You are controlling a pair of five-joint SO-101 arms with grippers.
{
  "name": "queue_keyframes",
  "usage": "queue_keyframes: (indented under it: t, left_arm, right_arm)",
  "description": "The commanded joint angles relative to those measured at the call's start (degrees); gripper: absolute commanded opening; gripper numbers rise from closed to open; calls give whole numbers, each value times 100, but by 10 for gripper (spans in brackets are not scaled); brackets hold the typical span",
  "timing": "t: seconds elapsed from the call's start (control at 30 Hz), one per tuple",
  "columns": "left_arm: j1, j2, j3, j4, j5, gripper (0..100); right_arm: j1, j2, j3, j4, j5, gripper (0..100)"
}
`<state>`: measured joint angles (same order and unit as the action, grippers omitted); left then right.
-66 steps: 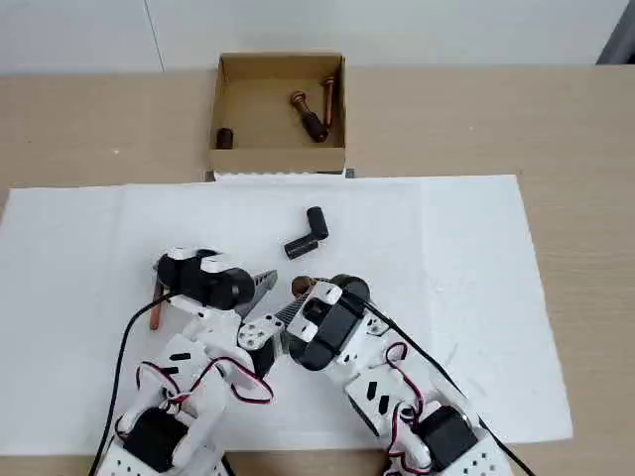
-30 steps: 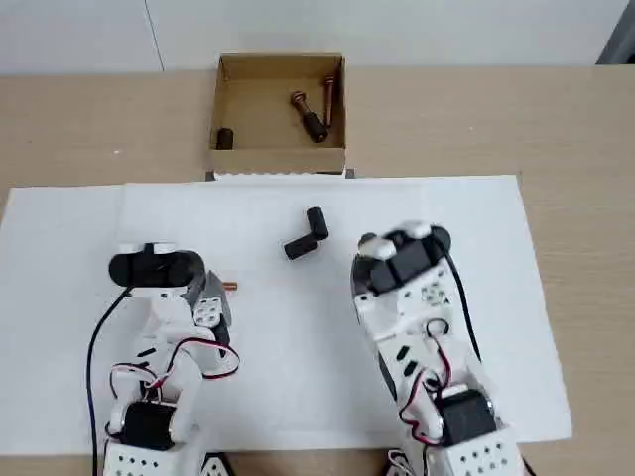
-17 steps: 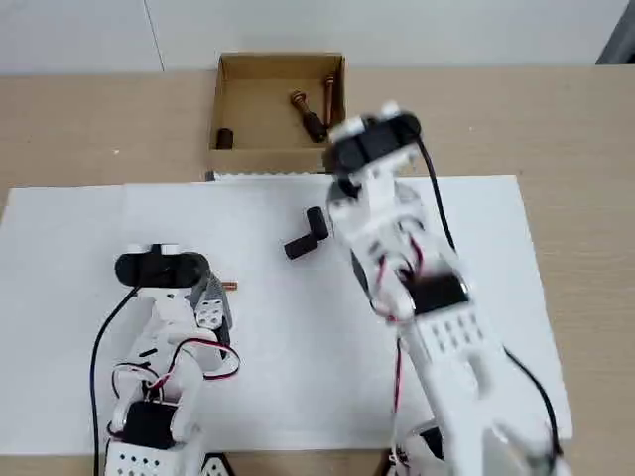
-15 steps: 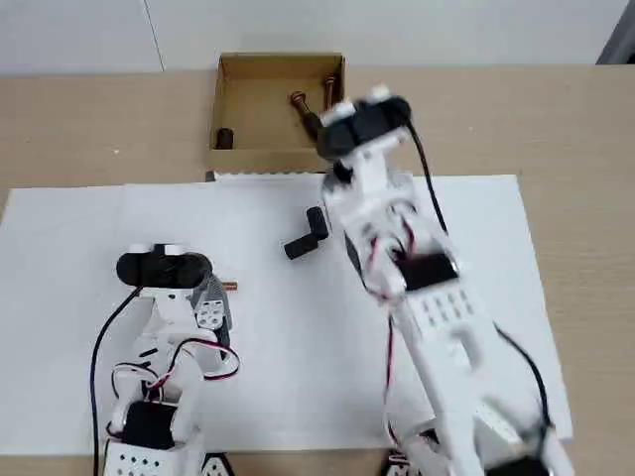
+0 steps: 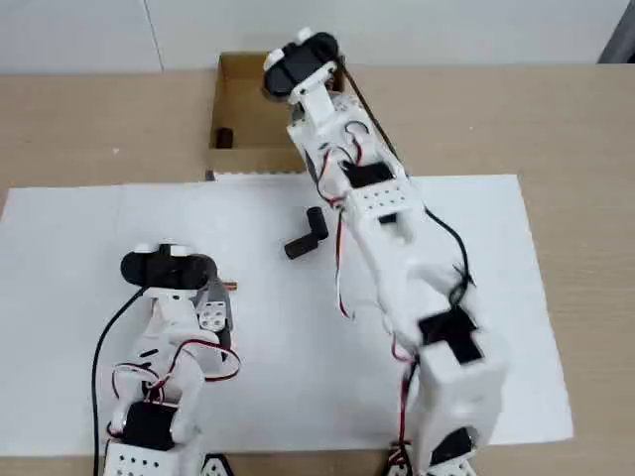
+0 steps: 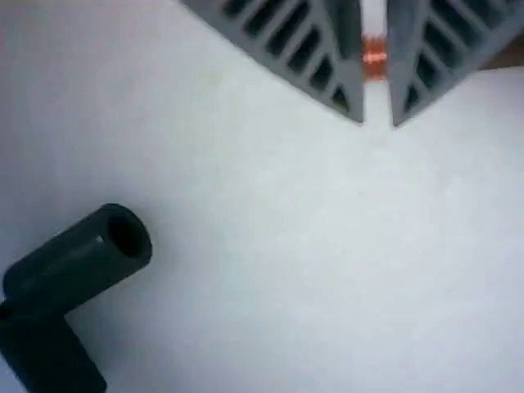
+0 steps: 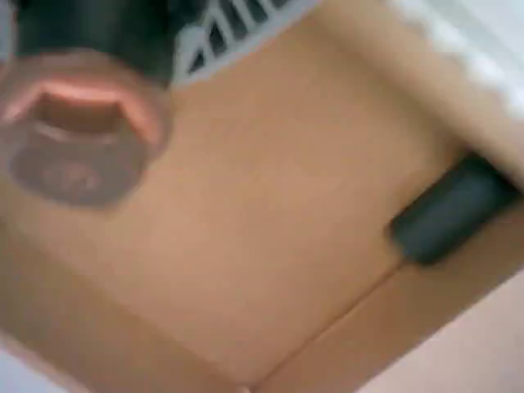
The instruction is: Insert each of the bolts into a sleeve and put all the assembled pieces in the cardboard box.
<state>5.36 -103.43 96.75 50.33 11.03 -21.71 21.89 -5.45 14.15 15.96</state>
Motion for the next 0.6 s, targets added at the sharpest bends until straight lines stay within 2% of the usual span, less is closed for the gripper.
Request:
queue_keyframes:
  t: [0.0, 0.23, 0.4, 0.57]
  left_arm:
    - [0, -62, -40, 9, -44, 7]
    - [0, -62, -40, 9, -44, 7]
    - [0, -62, -40, 9, -44, 7]
    - [0, -62, -40, 9, -44, 7]
  right_arm:
    - [-22, 716, -1301, -198, 114, 4]
    - [-171, 2185, -2840, -136, 308, 4]
    - [-312, 2492, -3033, -136, 440, 9]
    - [-312, 2519, -3033, -84, 413, 162]
